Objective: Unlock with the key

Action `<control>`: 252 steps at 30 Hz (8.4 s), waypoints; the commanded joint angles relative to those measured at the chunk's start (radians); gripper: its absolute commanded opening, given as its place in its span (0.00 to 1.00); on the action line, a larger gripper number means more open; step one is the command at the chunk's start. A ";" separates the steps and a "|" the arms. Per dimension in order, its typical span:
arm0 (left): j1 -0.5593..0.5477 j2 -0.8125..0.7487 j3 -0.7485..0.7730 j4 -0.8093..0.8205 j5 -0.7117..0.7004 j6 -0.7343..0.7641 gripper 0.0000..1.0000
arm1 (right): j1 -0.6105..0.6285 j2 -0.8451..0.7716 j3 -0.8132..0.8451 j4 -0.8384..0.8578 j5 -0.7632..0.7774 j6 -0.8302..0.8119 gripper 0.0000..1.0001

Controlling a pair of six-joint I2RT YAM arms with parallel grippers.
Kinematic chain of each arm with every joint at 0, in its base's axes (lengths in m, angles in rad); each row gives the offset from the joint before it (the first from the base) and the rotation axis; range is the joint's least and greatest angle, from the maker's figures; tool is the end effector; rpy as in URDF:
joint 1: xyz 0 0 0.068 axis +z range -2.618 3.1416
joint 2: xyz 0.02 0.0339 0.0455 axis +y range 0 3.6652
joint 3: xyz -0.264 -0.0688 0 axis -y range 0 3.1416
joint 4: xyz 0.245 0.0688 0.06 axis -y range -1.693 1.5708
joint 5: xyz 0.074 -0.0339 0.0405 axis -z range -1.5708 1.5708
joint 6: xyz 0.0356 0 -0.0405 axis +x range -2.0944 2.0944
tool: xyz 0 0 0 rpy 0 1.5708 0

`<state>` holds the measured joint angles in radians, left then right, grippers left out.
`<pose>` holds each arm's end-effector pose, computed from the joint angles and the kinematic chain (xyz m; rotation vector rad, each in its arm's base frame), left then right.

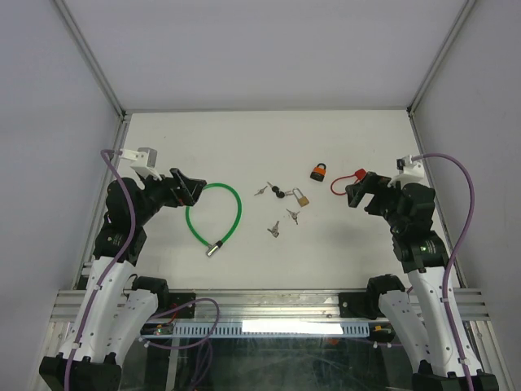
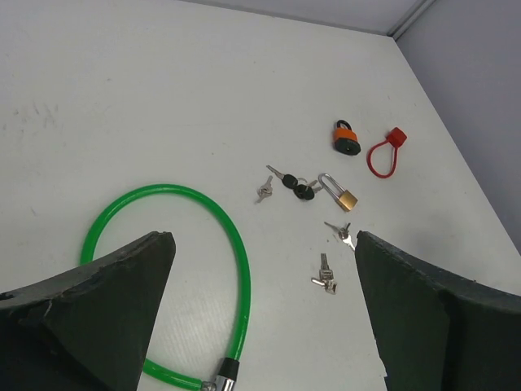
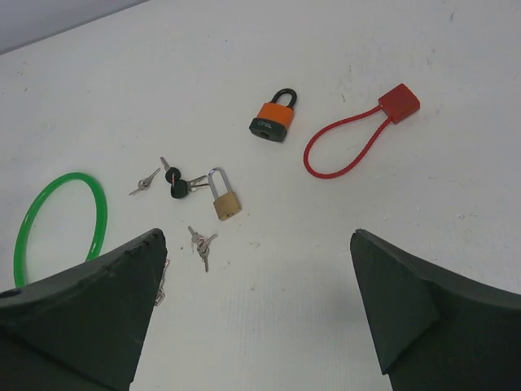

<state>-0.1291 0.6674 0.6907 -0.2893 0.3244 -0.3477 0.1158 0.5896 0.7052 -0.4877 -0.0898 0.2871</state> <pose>0.1573 -0.0319 0.3143 0.0282 1.8690 -0.6296 0.1377 0.0192 0.3084 0.1076 1.9548 0.3536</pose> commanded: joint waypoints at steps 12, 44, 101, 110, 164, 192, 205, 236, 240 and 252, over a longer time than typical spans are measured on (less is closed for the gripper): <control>0.003 0.088 0.048 -0.020 0.085 -0.059 0.99 | 0.004 0.061 -0.001 0.058 -0.204 0.036 1.00; -0.535 0.665 0.171 -0.231 -0.439 -0.141 0.89 | 0.590 0.382 -0.072 0.081 0.107 0.175 1.00; -0.517 0.962 0.260 0.026 -0.559 -0.644 0.32 | 0.864 0.845 0.173 0.105 0.338 0.219 0.82; -0.498 0.773 0.150 0.081 -0.559 -0.617 0.60 | 0.864 0.961 0.240 0.116 0.360 0.254 0.70; -0.494 0.397 -0.120 0.249 -0.387 -0.480 0.83 | 0.867 1.100 0.304 0.077 0.461 0.373 0.25; -0.376 0.401 -0.267 0.712 0.066 -0.534 0.81 | 0.773 0.640 -0.094 0.631 0.108 0.017 0.00; -0.369 0.492 -0.326 1.068 0.283 -0.651 0.78 | 0.706 0.480 -0.215 0.865 -0.128 0.000 0.00; -0.398 0.548 -0.297 0.857 0.111 -0.694 0.76 | 0.706 0.547 -0.227 0.947 -0.093 0.075 0.00; -0.398 0.490 -0.285 0.728 0.028 -0.636 0.77 | 0.706 0.607 -0.206 0.938 -0.093 0.075 0.00; -0.397 0.379 -0.246 0.473 -0.120 -0.496 0.84 | 0.706 0.811 -0.136 0.935 -0.093 0.075 0.00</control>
<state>-0.5179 1.0855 0.3969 0.2581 0.2657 -0.9161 0.8230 1.3777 0.5274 0.4210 -0.1974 0.3584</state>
